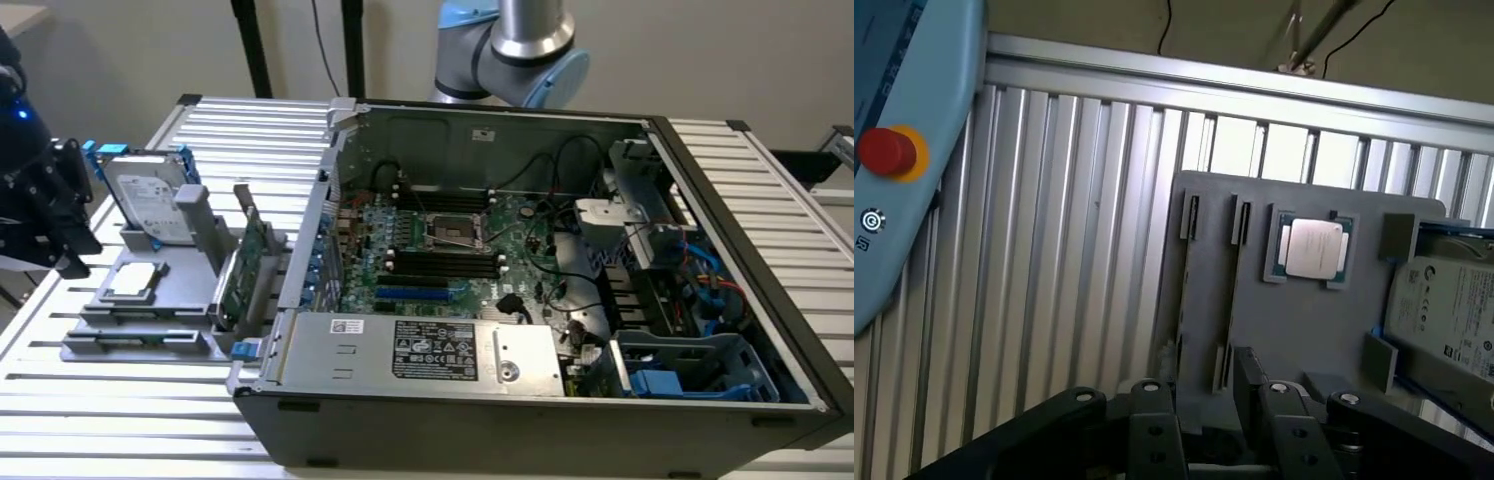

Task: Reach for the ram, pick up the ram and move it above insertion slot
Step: 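Pick up the ram and move it above insertion slot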

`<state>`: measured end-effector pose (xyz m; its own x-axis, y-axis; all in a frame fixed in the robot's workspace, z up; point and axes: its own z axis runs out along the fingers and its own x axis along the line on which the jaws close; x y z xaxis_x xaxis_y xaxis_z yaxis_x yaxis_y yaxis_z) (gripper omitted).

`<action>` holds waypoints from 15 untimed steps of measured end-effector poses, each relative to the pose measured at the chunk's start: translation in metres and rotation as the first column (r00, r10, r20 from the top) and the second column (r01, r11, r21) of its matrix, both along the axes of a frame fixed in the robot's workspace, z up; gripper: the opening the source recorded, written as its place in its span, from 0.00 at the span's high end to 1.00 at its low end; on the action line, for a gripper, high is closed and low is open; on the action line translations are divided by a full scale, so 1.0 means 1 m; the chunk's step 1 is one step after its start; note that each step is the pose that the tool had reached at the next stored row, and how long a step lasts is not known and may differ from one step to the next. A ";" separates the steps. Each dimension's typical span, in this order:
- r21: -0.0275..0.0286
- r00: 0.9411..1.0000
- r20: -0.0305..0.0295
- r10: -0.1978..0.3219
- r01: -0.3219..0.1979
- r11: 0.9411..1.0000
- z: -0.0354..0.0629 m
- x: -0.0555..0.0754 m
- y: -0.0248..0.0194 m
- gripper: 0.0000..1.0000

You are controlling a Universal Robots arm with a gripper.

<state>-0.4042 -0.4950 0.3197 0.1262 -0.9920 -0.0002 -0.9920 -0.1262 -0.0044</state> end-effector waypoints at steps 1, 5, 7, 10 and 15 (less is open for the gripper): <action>0.000 1.000 0.000 -0.001 0.001 1.000 -0.0017 0.000 -0.0007 0.64; 0.000 1.000 0.000 -0.004 0.004 1.000 -0.0091 0.000 -0.0021 0.64; 0.000 1.000 0.000 -0.006 0.006 1.000 -0.0127 0.000 -0.0025 0.64; 0.000 1.000 0.000 -0.013 0.013 1.000 -0.0181 0.000 -0.0029 0.64; 0.000 1.000 0.000 -0.021 0.021 1.000 -0.0272 0.000 -0.0033 0.64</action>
